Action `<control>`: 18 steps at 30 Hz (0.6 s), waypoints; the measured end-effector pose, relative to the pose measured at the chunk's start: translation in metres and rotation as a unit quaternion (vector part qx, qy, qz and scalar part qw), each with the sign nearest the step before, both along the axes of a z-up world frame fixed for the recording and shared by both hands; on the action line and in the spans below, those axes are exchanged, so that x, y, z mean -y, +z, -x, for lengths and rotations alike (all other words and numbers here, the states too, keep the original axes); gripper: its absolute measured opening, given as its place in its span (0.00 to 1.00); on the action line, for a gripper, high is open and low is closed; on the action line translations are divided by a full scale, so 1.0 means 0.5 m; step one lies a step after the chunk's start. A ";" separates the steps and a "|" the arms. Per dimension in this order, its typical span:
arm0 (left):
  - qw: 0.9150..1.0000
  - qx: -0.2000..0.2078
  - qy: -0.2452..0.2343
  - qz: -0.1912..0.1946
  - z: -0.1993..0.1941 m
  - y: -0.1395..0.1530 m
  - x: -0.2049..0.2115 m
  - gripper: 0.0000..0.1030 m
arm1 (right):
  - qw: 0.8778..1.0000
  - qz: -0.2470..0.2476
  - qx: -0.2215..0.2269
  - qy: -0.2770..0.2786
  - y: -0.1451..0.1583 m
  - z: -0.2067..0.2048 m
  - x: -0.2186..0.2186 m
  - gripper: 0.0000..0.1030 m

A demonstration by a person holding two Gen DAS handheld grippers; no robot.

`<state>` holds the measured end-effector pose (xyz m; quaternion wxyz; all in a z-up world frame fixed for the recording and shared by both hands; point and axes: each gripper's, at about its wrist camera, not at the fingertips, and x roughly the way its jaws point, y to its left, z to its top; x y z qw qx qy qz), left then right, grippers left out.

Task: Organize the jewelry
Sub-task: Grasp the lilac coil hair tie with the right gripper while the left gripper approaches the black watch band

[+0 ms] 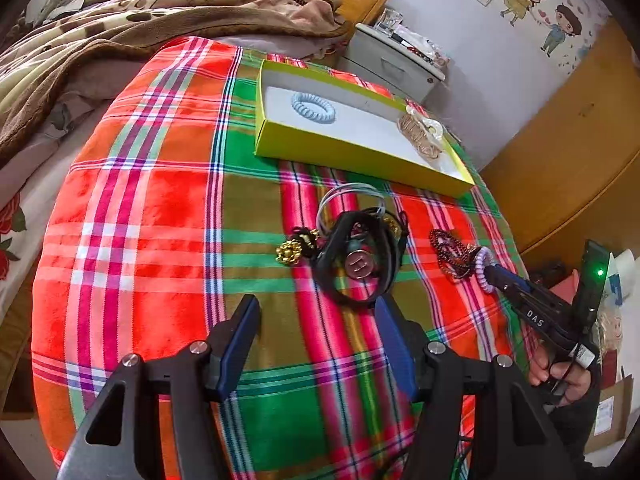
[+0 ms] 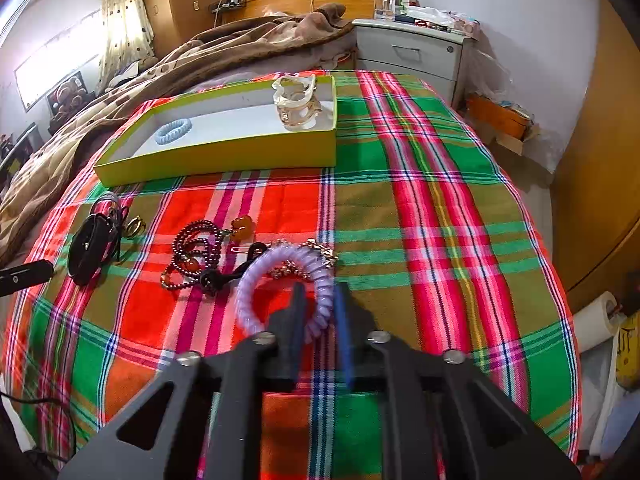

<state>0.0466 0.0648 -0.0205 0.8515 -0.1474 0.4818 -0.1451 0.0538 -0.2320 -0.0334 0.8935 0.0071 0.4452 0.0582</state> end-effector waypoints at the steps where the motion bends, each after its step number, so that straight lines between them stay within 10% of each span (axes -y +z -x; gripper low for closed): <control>1: 1.000 0.000 0.000 -0.001 -0.002 0.002 0.001 0.60 | 1.000 -0.004 0.001 0.000 0.000 0.001 0.002 0.10; 18: 0.992 0.039 -0.031 -0.115 -0.052 0.014 0.072 0.47 | 0.997 -0.056 0.042 -0.032 0.037 0.022 0.050 0.10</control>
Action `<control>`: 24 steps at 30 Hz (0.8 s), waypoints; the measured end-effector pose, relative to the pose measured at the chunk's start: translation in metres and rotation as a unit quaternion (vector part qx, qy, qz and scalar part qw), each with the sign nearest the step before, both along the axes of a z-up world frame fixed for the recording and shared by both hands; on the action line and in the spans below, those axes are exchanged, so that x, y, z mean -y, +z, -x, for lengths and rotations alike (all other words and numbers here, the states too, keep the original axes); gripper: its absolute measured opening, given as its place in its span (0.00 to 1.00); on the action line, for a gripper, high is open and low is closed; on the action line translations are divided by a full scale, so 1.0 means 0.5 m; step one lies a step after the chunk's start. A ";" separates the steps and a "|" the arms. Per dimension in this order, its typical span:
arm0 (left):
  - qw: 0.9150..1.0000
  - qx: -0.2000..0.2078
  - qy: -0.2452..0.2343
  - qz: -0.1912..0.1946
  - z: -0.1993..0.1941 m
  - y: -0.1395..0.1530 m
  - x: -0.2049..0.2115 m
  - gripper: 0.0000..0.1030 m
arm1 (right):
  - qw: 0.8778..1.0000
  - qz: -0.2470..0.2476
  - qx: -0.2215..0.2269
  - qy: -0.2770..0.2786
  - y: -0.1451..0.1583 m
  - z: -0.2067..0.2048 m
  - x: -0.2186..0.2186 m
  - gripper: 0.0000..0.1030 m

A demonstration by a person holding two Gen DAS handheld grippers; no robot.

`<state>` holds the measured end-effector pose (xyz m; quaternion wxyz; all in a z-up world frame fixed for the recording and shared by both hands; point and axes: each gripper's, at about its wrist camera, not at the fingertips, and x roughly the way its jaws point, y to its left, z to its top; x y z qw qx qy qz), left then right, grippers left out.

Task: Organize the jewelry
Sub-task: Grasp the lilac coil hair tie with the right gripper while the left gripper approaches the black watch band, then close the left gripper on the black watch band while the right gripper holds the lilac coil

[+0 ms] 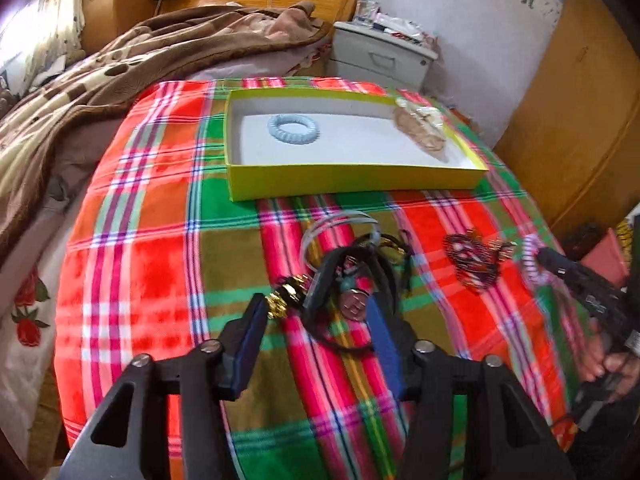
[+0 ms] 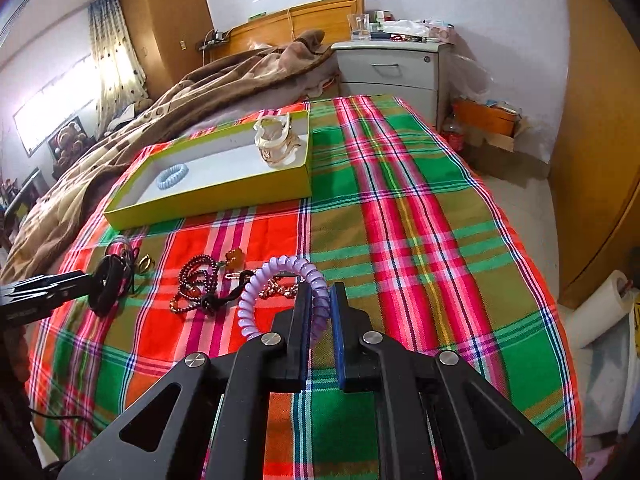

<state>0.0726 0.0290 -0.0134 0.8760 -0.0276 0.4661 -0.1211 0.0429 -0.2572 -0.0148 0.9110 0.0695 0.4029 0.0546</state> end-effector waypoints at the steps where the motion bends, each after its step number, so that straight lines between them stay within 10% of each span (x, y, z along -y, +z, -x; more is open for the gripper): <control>1: 1.000 0.001 -0.001 -0.006 -0.002 0.000 0.003 0.46 | 1.000 -0.001 0.001 0.000 0.001 0.001 -0.001 0.10; 24: 0.995 0.039 -0.035 -0.083 -0.014 0.003 0.050 0.29 | 1.000 -0.004 0.001 0.009 -0.003 -0.006 -0.020 0.10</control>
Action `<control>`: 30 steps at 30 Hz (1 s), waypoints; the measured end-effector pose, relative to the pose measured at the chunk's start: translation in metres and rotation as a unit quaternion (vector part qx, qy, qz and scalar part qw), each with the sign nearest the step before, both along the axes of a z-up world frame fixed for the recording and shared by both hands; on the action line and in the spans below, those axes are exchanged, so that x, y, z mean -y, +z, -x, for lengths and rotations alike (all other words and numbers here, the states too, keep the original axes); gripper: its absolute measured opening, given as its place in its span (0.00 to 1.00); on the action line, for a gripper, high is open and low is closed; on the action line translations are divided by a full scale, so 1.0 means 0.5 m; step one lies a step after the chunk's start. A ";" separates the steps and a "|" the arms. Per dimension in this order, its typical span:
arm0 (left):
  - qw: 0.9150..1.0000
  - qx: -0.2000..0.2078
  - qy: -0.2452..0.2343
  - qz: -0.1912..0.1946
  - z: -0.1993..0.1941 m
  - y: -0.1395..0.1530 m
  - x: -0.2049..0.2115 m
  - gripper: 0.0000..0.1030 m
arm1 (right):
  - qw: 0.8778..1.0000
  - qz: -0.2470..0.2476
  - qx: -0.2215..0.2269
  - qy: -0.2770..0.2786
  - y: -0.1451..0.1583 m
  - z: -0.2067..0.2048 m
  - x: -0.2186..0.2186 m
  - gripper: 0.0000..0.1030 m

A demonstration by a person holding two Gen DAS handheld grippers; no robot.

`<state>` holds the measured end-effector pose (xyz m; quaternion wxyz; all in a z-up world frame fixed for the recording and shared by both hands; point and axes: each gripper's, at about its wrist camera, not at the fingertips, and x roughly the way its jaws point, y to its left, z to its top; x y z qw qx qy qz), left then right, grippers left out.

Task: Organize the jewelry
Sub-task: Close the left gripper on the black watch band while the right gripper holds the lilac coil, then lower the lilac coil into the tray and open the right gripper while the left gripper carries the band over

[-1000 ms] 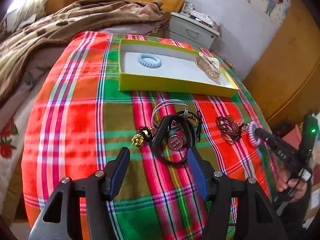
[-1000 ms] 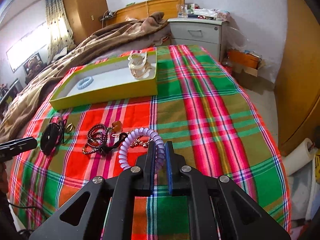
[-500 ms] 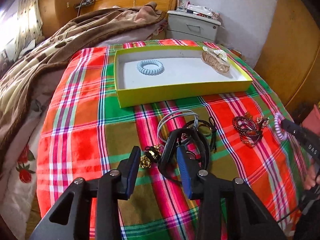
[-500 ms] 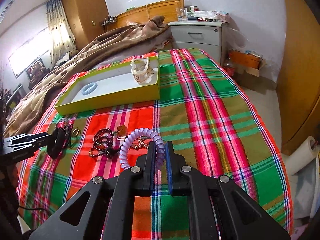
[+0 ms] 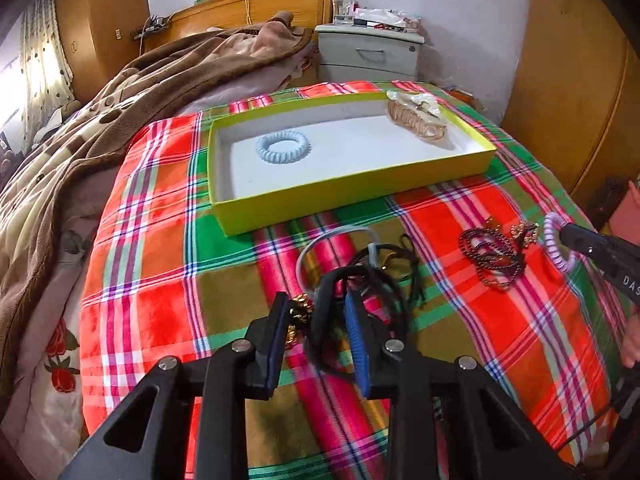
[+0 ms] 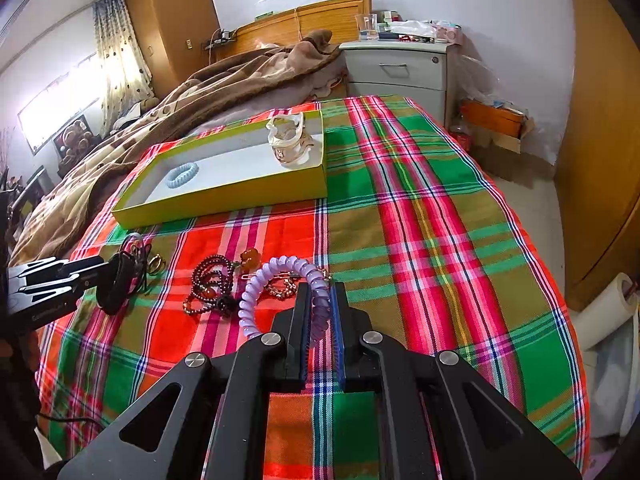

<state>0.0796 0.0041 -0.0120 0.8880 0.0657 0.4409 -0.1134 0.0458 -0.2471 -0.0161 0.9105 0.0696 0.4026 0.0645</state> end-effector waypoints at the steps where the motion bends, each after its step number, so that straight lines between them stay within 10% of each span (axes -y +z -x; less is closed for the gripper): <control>1: 1.000 0.002 0.001 -0.003 -0.002 0.000 0.001 0.29 | 1.000 0.000 -0.001 0.000 -0.001 0.000 0.000 0.10; 30: 1.000 -0.008 0.000 0.009 -0.002 0.007 0.000 0.13 | 1.000 -0.003 0.008 0.000 0.011 -0.002 -0.010 0.10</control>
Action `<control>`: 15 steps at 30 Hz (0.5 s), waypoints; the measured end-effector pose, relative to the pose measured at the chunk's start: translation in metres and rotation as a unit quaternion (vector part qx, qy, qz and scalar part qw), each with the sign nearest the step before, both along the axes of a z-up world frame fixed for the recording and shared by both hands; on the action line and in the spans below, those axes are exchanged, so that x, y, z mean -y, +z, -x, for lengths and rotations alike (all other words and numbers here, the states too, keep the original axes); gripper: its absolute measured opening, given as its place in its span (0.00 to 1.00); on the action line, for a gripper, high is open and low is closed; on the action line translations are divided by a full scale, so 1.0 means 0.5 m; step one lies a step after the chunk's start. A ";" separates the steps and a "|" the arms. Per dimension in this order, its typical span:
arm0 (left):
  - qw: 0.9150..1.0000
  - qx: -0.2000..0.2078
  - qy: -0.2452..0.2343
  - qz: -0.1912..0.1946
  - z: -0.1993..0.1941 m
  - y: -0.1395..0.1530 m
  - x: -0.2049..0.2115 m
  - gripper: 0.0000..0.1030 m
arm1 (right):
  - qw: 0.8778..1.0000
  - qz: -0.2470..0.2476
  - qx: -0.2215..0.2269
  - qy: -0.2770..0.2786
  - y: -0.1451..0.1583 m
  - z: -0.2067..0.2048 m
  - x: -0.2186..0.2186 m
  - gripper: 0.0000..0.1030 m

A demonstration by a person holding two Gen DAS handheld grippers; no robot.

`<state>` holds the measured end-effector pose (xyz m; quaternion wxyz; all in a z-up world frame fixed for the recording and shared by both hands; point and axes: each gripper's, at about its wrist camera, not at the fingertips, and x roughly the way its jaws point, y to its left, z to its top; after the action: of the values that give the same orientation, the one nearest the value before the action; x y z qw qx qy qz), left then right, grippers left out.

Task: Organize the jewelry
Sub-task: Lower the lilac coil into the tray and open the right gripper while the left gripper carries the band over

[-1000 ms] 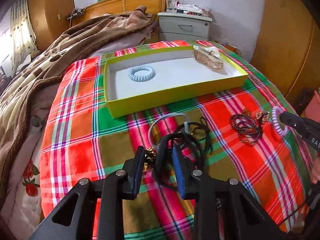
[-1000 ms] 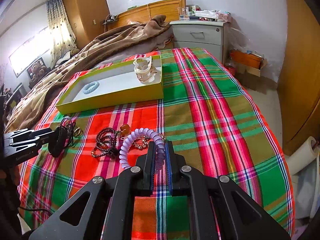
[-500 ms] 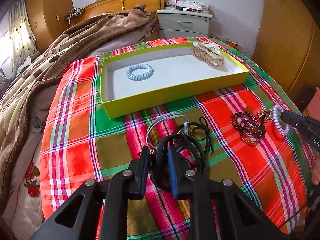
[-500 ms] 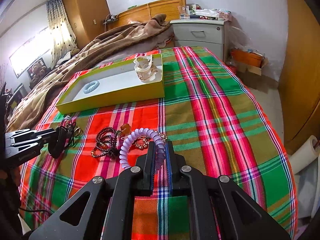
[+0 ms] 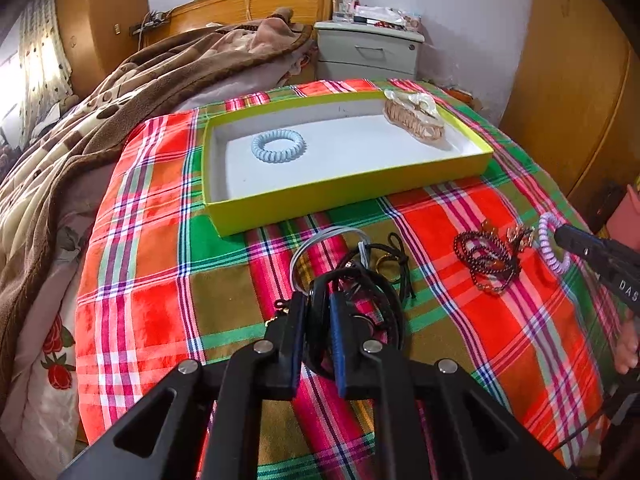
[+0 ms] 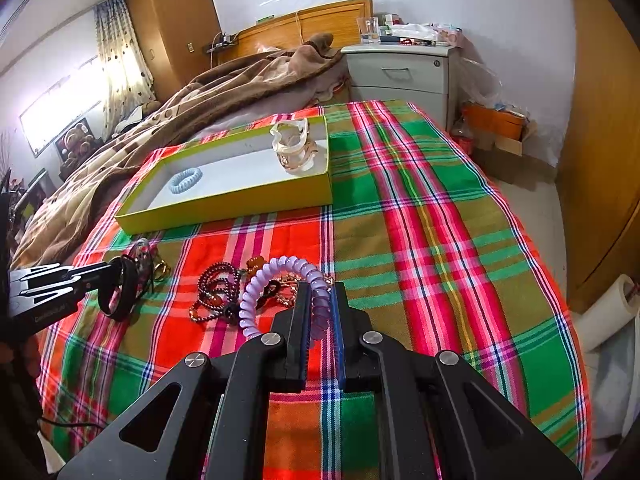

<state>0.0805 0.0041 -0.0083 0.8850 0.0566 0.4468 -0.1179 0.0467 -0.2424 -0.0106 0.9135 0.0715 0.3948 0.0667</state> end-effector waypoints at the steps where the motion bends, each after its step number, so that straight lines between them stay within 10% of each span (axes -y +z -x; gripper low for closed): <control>1: 1.000 0.003 -0.002 0.002 0.002 0.004 -0.001 0.13 | 1.000 0.000 0.001 0.000 0.002 0.000 -0.001 0.10; 15: 0.999 0.015 0.009 0.042 0.009 0.047 -0.032 0.13 | 1.000 0.003 0.023 0.009 0.042 -0.012 -0.023 0.10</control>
<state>0.0761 0.0203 0.0155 0.8943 0.0171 0.4284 -0.1277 0.0525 -0.2309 0.0102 0.9219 0.0635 0.3747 0.0754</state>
